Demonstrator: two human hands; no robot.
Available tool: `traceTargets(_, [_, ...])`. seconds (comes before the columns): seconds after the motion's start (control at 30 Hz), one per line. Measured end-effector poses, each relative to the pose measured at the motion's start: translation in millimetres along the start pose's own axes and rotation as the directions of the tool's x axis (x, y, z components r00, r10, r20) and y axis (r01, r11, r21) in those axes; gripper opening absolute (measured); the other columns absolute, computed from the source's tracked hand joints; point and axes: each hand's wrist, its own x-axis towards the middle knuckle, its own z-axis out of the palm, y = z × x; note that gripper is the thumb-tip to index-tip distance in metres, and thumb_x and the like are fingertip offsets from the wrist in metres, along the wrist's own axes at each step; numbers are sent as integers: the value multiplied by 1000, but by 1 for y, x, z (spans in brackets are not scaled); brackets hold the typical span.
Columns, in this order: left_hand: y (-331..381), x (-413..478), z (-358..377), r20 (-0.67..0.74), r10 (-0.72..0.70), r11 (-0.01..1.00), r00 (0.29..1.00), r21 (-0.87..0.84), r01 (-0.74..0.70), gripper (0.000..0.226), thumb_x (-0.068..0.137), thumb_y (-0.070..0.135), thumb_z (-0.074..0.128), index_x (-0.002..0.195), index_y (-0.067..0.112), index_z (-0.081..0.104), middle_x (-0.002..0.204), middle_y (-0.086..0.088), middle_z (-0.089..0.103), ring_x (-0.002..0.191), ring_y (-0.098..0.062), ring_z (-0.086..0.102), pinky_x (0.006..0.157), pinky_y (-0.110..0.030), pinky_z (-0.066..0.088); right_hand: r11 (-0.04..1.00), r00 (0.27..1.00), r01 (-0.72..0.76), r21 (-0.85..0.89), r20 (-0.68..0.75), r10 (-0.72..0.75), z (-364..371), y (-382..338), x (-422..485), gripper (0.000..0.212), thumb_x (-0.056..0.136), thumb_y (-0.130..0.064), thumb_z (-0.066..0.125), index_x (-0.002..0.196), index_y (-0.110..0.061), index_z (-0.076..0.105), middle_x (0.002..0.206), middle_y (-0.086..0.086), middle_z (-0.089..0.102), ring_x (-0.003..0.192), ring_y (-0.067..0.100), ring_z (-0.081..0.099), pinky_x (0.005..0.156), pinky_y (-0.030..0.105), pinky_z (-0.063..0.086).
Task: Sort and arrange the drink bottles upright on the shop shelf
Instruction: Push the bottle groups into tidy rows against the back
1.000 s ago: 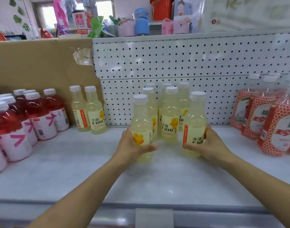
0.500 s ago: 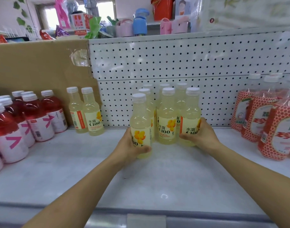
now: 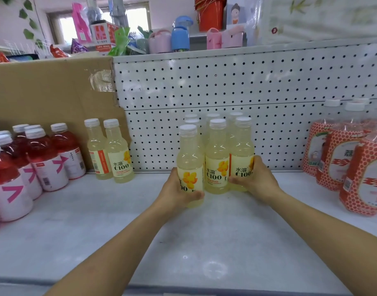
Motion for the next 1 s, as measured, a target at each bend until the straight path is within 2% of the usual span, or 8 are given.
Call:
traceTargets(0.2, [-1, 1, -3, -22, -15, 1000, 1000, 10, 16, 73, 65, 10, 92, 122, 26, 49, 113, 4, 66, 99, -7, 64, 70, -22, 57, 1000, 1000, 11, 3, 19, -11, -4, -3, -12, 76, 69, -28, 87, 127, -18, 39, 121, -1, 56, 107, 19, 58, 87, 42, 52])
traceTargets(0.33, [-1, 0, -6, -24, -24, 999, 999, 31, 25, 78, 60, 15, 95, 122, 27, 49, 110, 7, 67, 96, -3, 63, 75, -26, 57, 977, 942, 198, -72, -261, -211, -4, -22, -31, 66, 79, -25, 79, 131, -17, 39, 115, -2, 49, 100, 16, 52, 78, 37, 48])
traceTargets(0.43, [0, -3, -5, -38, -2, 998, 999, 60, 4, 81, 52, 22, 99, 116, 29, 48, 106, 8, 69, 94, -5, 67, 80, -33, 61, 948, 952, 304, 89, -9, -304, 10, -45, -51, 48, 81, -27, 78, 120, -24, 50, 96, -6, 58, 84, 15, 58, 74, 31, 51])
traceTargets(0.53, [-2, -11, -4, -35, 68, 994, 997, 92, -64, 92, 42, 36, 100, 117, 32, 47, 110, 12, 69, 100, -6, 68, 85, -38, 60, 945, 914, 255, 207, 269, -305, 35, -63, -68, 51, 76, -36, 81, 119, -28, 55, 102, -13, 64, 91, 3, 64, 75, 17, 53])
traceTargets(0.8, [-6, -27, -29, 70, 91, 976, 993, 190, -103, 84, 45, 39, 96, 113, 30, 47, 108, 14, 64, 91, 5, 63, 76, -22, 57, 942, 898, 304, 141, 289, -333, 46, -76, -76, 48, 78, -37, 80, 115, -37, 49, 102, -23, 61, 98, -6, 60, 79, 15, 45])
traceTargets(0.9, [-9, -32, -52, 138, 94, 954, 986, 270, -129, 78, 58, 44, 94, 121, 31, 49, 114, 14, 58, 97, 5, 58, 74, -12, 47, 902, 929, 363, 233, -20, -368, 44, -88, -87, 79, 75, -36, 83, 139, -29, 38, 130, -15, 50, 123, 3, 49, 99, 26, 41])
traceTargets(0.93, [-11, -35, -64, 127, 111, 947, 986, 288, -144, 74, 63, 47, 91, 122, 32, 50, 115, 15, 57, 101, 5, 57, 78, -12, 46, 863, 882, 465, 199, -185, -433, 40, -97, -91, 78, 79, -37, 80, 142, -23, 37, 133, -14, 45, 127, 6, 45, 104, 29, 39])
traceTargets(1.0, [-17, -38, -92, 64, 163, 937, 985, 301, -174, 59, 71, 50, 84, 119, 35, 52, 111, 17, 59, 101, 5, 57, 83, -13, 46, 703, 656, 711, 22, -383, -651, 36, -124, -100, 62, 85, -32, 69, 137, -13, 43, 131, -15, 41, 126, 12, 42, 107, 29, 36])
